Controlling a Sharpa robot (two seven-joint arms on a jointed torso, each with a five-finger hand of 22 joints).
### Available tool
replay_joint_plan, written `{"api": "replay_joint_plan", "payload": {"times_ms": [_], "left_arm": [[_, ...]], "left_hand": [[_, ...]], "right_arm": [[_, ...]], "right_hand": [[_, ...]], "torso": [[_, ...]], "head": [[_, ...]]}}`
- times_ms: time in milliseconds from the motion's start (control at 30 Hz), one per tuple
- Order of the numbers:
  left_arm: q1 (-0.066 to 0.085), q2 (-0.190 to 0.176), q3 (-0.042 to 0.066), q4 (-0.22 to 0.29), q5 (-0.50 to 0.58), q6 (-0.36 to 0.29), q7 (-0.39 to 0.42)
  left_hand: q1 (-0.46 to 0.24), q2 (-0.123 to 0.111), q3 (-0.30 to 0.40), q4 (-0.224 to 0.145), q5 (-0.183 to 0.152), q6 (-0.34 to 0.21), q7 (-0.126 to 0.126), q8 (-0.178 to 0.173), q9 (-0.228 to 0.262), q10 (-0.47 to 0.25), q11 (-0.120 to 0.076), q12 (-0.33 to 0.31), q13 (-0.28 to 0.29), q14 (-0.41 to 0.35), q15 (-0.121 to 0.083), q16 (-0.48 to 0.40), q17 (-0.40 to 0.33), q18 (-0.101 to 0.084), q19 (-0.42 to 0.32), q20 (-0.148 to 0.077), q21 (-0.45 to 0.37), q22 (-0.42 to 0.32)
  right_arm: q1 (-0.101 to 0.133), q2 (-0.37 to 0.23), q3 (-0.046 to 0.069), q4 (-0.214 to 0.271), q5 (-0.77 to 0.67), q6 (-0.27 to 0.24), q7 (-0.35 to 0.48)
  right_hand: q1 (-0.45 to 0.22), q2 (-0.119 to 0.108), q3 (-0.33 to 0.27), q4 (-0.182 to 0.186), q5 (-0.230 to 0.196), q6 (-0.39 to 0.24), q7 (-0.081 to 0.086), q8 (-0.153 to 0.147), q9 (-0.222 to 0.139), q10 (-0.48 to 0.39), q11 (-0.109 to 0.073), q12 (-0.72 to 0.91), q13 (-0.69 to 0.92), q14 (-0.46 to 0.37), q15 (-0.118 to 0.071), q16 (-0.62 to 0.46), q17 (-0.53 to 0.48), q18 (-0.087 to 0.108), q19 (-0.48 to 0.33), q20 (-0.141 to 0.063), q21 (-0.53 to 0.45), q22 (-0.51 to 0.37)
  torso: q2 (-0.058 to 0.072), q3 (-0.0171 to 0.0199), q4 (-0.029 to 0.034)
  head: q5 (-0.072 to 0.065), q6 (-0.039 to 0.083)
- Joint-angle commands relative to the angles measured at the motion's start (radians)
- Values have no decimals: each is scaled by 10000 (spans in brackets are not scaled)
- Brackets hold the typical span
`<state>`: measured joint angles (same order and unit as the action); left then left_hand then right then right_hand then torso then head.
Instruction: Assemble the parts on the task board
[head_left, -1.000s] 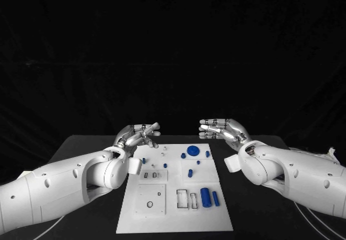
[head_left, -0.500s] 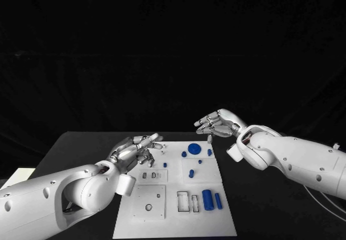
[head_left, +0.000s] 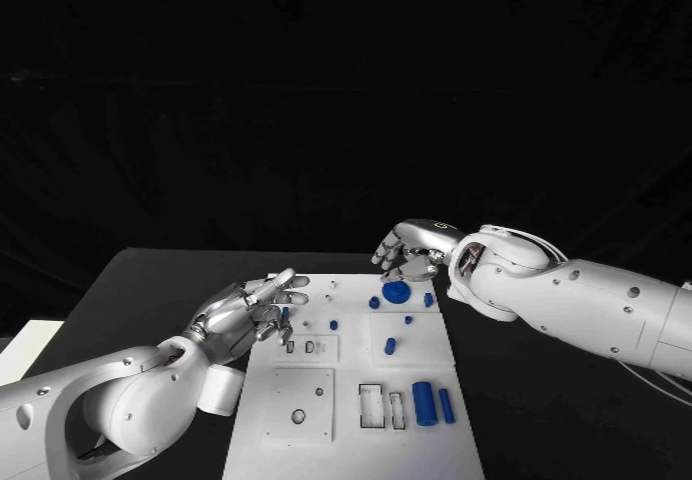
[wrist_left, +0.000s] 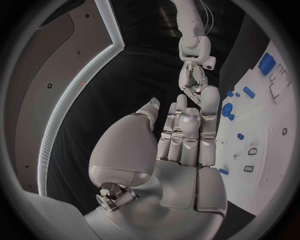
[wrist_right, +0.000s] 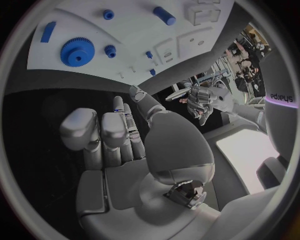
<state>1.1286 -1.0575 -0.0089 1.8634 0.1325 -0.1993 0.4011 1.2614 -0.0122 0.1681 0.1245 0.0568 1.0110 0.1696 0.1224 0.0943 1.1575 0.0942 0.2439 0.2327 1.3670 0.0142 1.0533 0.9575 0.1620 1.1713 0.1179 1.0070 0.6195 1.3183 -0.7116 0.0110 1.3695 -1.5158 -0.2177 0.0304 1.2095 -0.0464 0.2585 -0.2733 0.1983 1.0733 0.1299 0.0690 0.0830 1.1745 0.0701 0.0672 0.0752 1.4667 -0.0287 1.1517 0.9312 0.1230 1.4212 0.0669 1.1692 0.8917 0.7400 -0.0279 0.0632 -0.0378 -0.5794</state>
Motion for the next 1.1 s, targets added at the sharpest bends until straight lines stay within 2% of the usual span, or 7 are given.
{"api": "replay_joint_plan", "payload": {"times_ms": [33,133,567,667,733,900,1100], "left_arm": [[60,-97,22,158,145,302,163],[157,-209,43,261,146,270,191],[400,-503,57,352,147,168,272],[440,-547,57,313,147,148,303],[463,-575,57,282,147,133,334],[550,-626,57,162,159,64,428],[621,-659,57,81,178,26,465]], "left_hand": [[-93,7,-30,-24,-16,-78,9,-49,-12,-66,-8,42,15,-98,-1,-20,12,1,-70,-6,36,13],[-102,6,-39,-33,-15,-96,15,-62,-15,-95,0,42,29,-118,7,-44,-10,15,-124,3,13,-45],[-155,30,-86,-76,-16,-151,59,-105,-20,-282,52,39,109,-412,60,-484,-439,128,-592,62,-302,-617],[-170,55,-108,-118,-19,-169,100,-120,-18,-496,107,-31,109,-877,120,-1247,-1184,207,-1012,115,-653,-1097],[-179,79,-133,-169,-22,-215,156,-148,-21,-772,187,-147,61,-1635,206,-2460,-2340,209,-1308,189,-873,-1212],[-173,151,-198,-337,-18,-400,327,-252,-49,-1391,414,-455,-201,-2692,478,-3732,-3026,215,-2160,472,-1920,-1841],[-200,200,-259,-432,-15,-431,352,-266,-49,-1437,452,-457,-324,-2713,525,-4216,-3392,231,-2167,553,-2383,-2207]], "right_arm": [[96,19,12,167,-2247,716,-1116],[202,22,16,366,-2826,1005,-1365],[214,160,13,445,-3565,1596,-1507],[184,175,12,425,-3596,1711,-1506],[162,181,11,414,-3607,1770,-1491],[111,212,9,352,-3604,1888,-1420],[26,185,8,372,-3519,2035,-1259]], "right_hand": [[-74,-12,-8,83,-76,-7,-65,-50,12,-103,-1,-31,23,414,69,270,325,-129,-36,56,112,107],[-38,-50,4,139,-93,-27,-48,-43,23,-187,14,-22,53,404,89,544,627,-129,-82,74,253,229],[68,-46,153,217,-116,168,70,-9,83,-151,71,-6,85,391,139,913,1021,-56,-260,142,176,-72],[55,-70,163,234,-142,152,82,-26,80,-171,81,-18,78,386,149,938,1040,-56,-265,149,193,-55],[53,-73,165,237,-147,149,84,-29,79,-174,83,-20,77,385,150,942,1043,-56,-266,150,196,-53],[45,-69,185,262,-167,150,86,-34,80,-177,87,-21,74,380,156,965,1062,-56,-273,158,210,-40],[45,-55,205,280,-174,154,84,-35,81,-175,87,-20,72,376,158,979,1071,-55,-278,162,218,-35]], "torso": [[236,-72,151],[325,-108,224],[569,-133,297],[602,-130,323],[641,-132,324],[717,-144,333],[773,-139,345]], "head": [[-90,57],[-128,50],[-208,46],[-216,61],[-230,86],[-218,133],[-209,142]]}}
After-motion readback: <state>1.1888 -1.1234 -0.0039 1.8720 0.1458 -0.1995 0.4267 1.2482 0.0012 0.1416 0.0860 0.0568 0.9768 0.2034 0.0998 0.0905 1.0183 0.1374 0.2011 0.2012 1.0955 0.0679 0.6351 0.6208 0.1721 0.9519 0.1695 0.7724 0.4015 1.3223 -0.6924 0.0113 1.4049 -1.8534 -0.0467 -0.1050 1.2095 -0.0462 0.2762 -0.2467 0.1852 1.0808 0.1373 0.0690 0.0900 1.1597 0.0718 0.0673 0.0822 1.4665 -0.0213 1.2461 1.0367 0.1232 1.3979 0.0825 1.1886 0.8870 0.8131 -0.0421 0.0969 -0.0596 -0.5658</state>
